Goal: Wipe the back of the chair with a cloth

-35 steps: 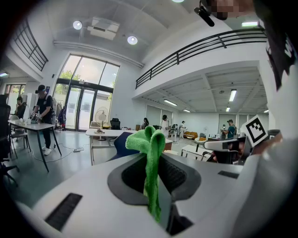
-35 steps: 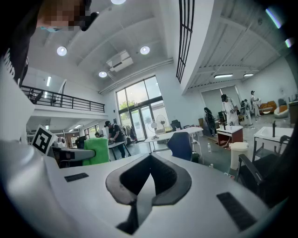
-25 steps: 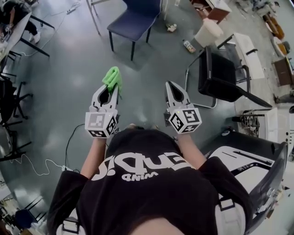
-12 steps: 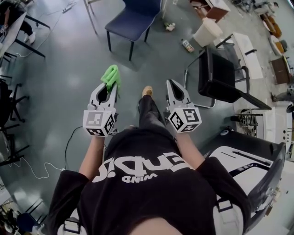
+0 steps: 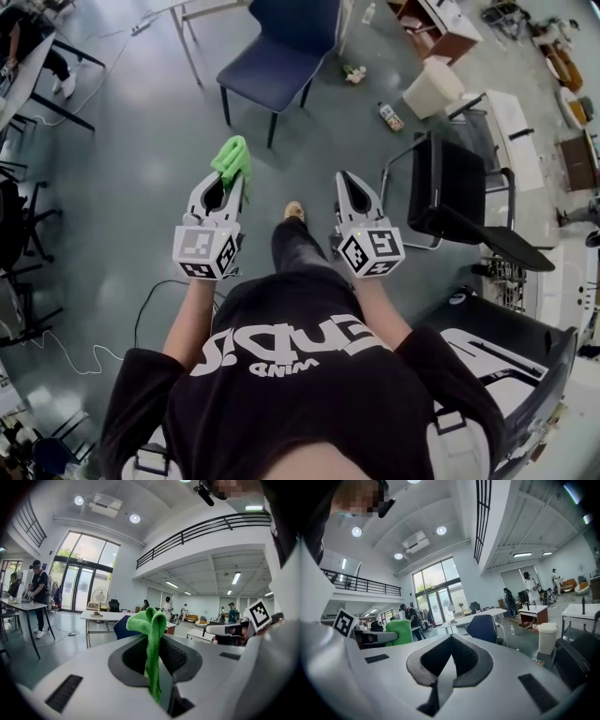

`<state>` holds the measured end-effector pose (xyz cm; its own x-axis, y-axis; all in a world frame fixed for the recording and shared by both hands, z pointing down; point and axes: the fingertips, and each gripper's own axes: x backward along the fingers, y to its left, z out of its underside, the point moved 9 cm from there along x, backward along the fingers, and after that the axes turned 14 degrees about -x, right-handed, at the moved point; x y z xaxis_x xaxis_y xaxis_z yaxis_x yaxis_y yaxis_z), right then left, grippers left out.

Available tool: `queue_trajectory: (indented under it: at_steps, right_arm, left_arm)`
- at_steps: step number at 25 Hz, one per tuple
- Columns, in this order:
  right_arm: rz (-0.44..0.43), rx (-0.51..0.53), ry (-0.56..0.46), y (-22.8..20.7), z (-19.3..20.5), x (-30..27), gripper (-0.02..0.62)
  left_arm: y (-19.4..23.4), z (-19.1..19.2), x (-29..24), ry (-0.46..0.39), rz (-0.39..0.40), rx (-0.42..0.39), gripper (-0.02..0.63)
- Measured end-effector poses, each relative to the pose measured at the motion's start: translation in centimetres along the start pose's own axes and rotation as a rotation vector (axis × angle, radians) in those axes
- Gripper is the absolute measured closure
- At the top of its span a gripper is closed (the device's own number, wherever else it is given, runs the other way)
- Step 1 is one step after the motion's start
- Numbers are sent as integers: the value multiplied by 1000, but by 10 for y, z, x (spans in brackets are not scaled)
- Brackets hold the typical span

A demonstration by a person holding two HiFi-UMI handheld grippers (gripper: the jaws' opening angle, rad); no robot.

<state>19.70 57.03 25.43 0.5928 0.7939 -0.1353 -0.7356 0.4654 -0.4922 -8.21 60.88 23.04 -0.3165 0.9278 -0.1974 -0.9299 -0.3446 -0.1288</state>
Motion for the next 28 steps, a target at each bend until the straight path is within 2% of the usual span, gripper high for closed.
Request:
queue_trajectory:
  at_steps: [4,16,24,28]
  right_arm:
    - [-9,-9,0,-27,-29,-45,609]
    - [-26,-29,22,-108,-93,-159,609]
    - [-66,-25,54,-122,-109,-217,609]
    - [-66,-27,59,-124,-110,-244,609]
  left_arm:
    - [16,-15,-51,-10,2,16,549]
    - [63,-49,-187,-5,-59,18,549]
    - [96,-58,-230,-16,-119,15,549]
    - [116,-56,-251,-17,-115,11,549]
